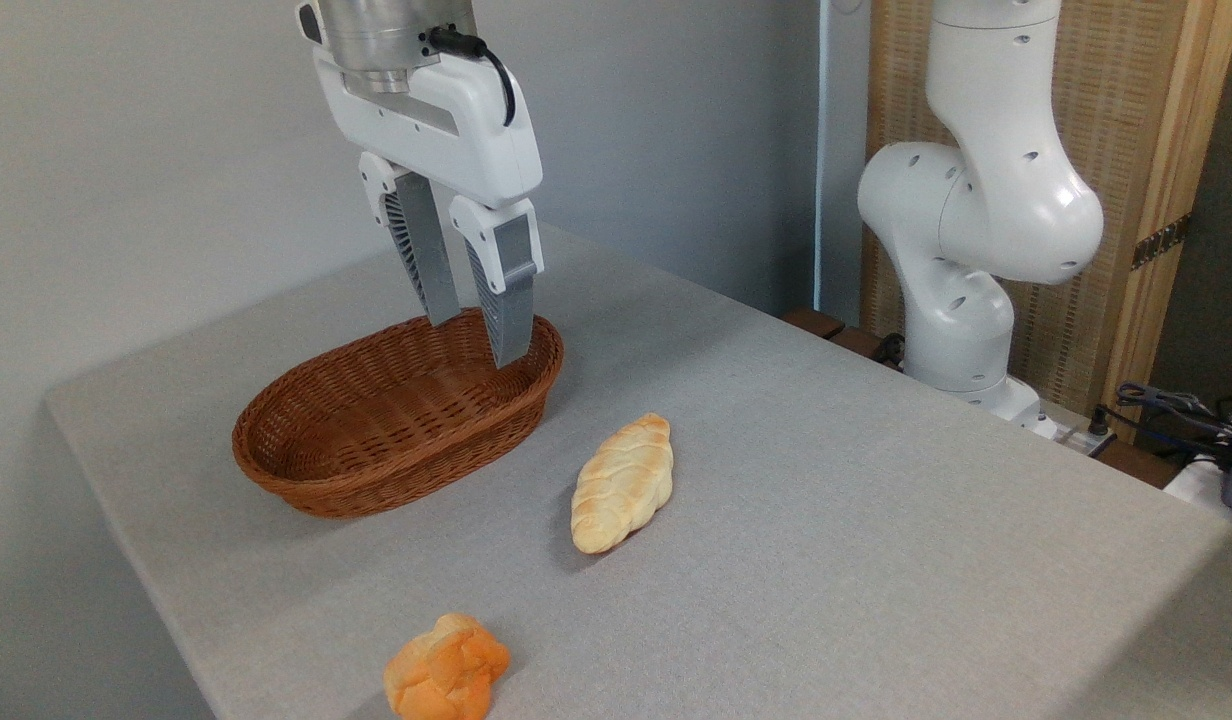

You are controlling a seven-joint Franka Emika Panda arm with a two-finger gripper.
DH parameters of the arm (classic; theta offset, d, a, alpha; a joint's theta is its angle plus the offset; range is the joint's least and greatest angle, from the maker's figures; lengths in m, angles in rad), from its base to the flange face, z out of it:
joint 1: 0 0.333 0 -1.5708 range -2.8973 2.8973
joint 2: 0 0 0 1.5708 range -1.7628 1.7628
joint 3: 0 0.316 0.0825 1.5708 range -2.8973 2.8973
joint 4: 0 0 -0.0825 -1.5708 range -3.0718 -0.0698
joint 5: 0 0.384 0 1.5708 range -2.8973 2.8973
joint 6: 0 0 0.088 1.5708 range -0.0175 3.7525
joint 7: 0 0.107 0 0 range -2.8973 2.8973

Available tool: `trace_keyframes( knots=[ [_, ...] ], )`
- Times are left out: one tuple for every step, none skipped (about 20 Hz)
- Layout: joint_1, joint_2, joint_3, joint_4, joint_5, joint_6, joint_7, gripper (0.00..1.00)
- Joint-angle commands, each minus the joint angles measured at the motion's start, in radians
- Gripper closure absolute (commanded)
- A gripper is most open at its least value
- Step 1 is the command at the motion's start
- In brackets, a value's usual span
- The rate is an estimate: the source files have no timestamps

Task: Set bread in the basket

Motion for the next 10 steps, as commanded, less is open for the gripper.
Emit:
trace_keyframes(
  knots=[
    [0.003, 0.005, 0.006, 0.004, -0.021, -0.013, 0.0, 0.0],
    [0.003, 0.002, 0.006, 0.003, -0.021, -0.013, 0.0, 0.0],
    [0.003, 0.002, 0.006, 0.003, -0.021, -0.013, 0.0, 0.0],
    [0.003, 0.002, 0.006, 0.003, -0.02, -0.013, -0.002, 0.0],
    [0.003, 0.002, 0.006, 0.003, -0.021, -0.013, 0.0, 0.0],
    [0.003, 0.001, 0.006, 0.0, -0.021, -0.01, 0.0, 0.0],
    [0.003, -0.004, 0.006, -0.013, -0.021, -0.001, 0.0, 0.0],
    [0.005, -0.018, 0.008, -0.037, -0.021, 0.029, -0.002, 0.0],
    [0.005, -0.044, 0.008, -0.083, -0.021, 0.069, -0.002, 0.0],
    [0.005, -0.079, 0.009, -0.158, -0.021, 0.127, -0.006, 0.0]
  ],
)
